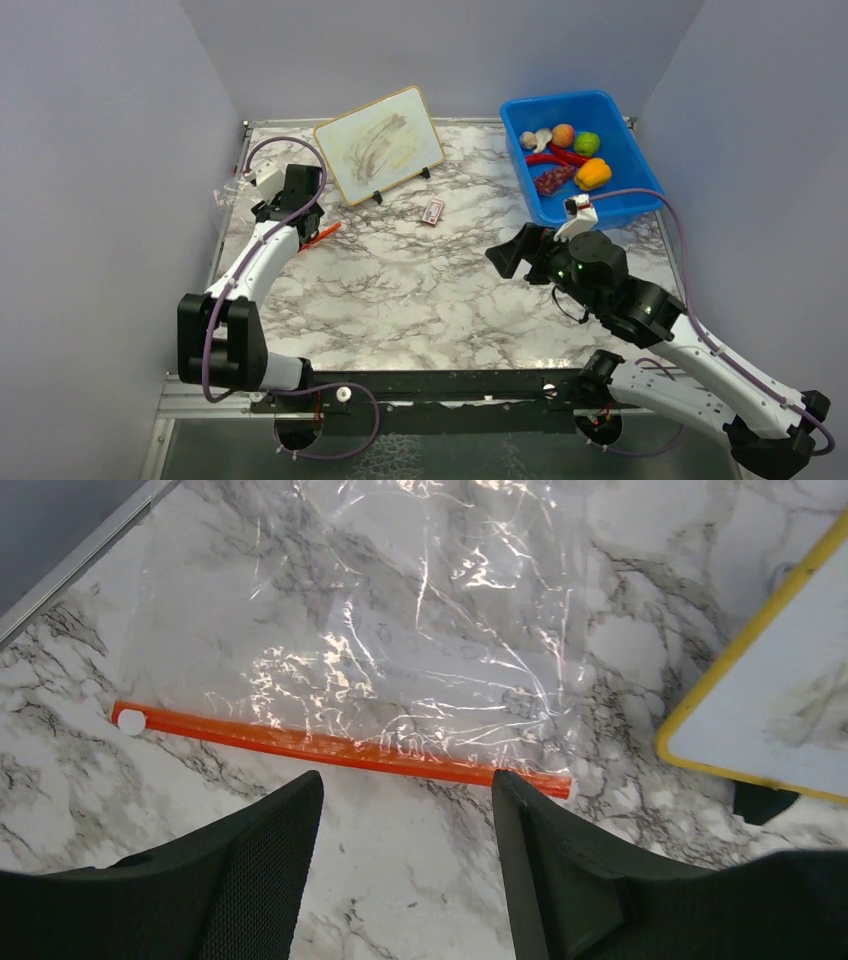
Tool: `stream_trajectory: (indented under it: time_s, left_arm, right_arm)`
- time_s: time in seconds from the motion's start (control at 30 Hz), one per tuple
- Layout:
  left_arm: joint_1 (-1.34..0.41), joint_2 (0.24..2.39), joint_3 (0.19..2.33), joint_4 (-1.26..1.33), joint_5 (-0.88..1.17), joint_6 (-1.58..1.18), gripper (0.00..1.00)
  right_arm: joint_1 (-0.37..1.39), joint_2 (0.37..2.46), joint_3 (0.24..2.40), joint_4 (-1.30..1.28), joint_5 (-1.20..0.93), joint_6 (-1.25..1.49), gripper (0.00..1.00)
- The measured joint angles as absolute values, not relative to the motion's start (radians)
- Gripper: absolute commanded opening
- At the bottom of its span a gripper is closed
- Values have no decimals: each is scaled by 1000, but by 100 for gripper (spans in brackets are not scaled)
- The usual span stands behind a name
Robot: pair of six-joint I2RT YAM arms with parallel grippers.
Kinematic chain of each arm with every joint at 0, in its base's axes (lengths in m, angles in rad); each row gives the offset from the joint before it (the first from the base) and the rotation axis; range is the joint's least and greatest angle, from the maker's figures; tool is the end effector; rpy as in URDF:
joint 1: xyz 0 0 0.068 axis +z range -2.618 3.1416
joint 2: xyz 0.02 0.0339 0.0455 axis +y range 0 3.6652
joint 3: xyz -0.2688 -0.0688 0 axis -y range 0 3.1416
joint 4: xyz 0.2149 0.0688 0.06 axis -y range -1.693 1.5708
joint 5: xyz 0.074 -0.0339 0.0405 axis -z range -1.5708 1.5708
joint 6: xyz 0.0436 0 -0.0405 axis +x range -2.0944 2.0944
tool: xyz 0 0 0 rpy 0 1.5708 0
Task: Place the food in the zip-top bag and seal the zipper
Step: Move the zipper food storage bag to the center of the board.
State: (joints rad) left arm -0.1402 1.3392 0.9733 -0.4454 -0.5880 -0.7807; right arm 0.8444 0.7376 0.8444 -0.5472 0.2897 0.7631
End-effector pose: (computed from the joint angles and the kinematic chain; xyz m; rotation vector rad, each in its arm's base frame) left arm 0.2572 -0.0119 0.2743 -0.9494 2.0139 0.2075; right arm 0.0977 0.0912 0.3275 0.1068 2.0670 0.7324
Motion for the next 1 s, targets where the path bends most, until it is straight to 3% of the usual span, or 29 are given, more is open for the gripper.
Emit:
stream_trajectory:
  time_s: [0.1, 0.27, 0.5, 1.0]
  left_arm:
    - [-112, 1420, 988, -448, -595, -780, 65]
    - [-23, 1567, 1036, -449, -553, -766, 74]
    - [31, 1696, 1084, -437, -476, -715, 72]
    - [31, 1714, 999, -410, -343, -719, 70]
  right_arm:
    - [844, 720, 840, -542, 290, 766, 97]
    - [844, 705, 818, -521, 277, 772, 97]
    - [844, 708, 816, -520, 272, 778, 97]
    - [844, 704, 815, -540, 287, 820, 97]
